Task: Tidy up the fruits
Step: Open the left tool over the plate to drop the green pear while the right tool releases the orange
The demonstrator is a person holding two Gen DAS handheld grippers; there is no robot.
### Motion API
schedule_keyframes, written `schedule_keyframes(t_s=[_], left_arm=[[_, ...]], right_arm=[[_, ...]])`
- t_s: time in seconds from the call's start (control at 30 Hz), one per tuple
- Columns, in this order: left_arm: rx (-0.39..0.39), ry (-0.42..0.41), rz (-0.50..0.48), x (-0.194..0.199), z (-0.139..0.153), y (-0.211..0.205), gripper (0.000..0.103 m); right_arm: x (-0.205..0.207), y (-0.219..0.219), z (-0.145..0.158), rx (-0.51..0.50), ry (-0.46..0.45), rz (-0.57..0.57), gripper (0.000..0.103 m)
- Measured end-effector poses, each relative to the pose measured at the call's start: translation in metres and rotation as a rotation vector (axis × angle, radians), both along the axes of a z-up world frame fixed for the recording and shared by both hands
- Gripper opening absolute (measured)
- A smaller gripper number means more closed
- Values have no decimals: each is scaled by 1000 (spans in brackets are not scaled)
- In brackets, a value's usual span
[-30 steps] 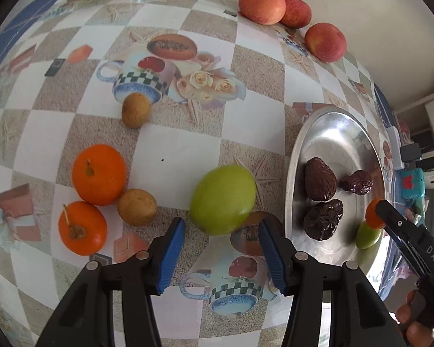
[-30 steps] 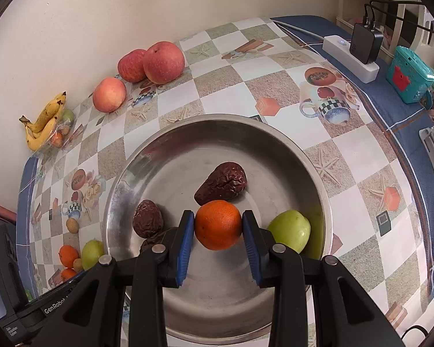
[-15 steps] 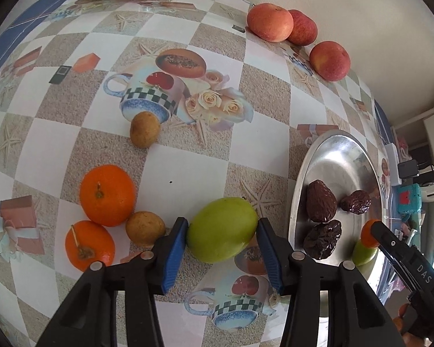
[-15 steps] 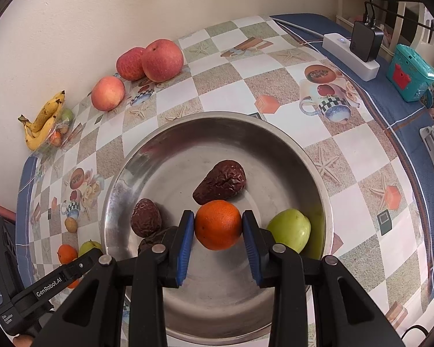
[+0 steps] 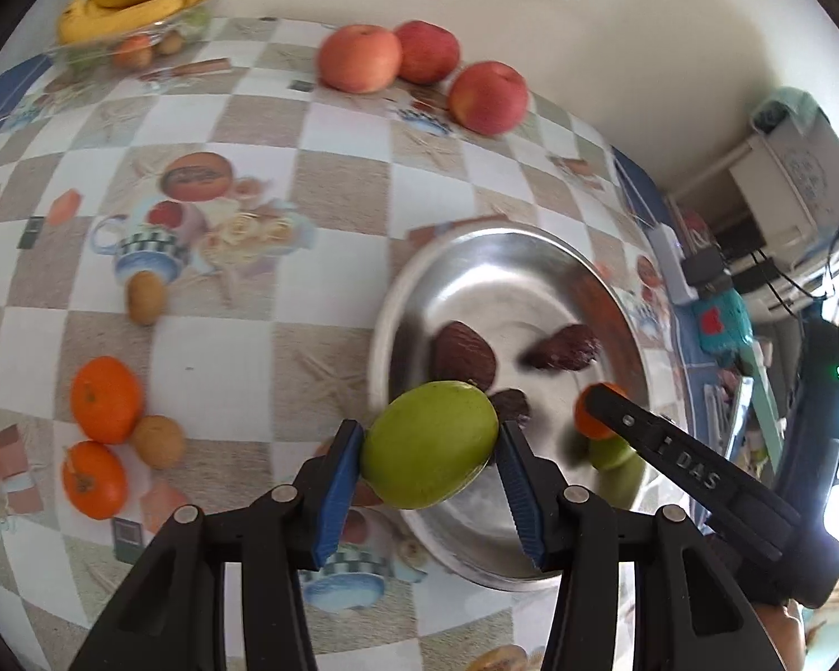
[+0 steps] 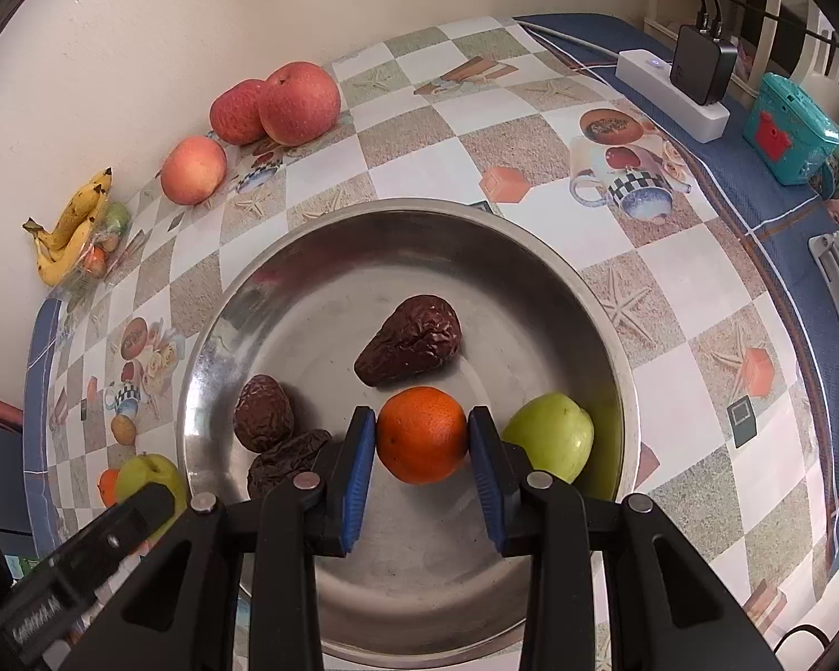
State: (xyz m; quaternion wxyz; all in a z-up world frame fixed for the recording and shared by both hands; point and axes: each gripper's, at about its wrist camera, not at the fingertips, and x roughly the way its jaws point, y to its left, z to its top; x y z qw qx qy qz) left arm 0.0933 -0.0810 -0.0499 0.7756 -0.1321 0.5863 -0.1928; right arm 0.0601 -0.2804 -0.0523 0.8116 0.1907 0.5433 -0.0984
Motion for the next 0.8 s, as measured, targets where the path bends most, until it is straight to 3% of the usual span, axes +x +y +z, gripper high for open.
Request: schedule_keyframes(t_s=[0.1, 0.27, 0.47, 0.57, 0.67, 0.7, 0.8], left_arm=[[-6, 35, -20, 0, -7, -7, 53], [-18, 16, -9, -1, -4, -3, 53], [27, 5, 22, 3, -4, 5, 55], [82, -12, 49, 5, -4, 10, 70], [118, -15, 75, 7, -6, 16, 73], [130, -16, 86, 8, -6, 18, 79], [165, -36, 113, 9, -6, 23, 93]], right_arm=[[0, -1, -1, -1, 3, -4, 36], [0, -1, -1, -1, 6, -6, 36], [-1, -1, 0, 2, -1, -10, 39], [-1, -1, 1, -6, -7, -12, 55], [0, 0, 1, -7, -11, -8, 56], [1, 0, 1, -12, -11, -6, 58], [2, 4, 2, -6, -20, 15, 75]])
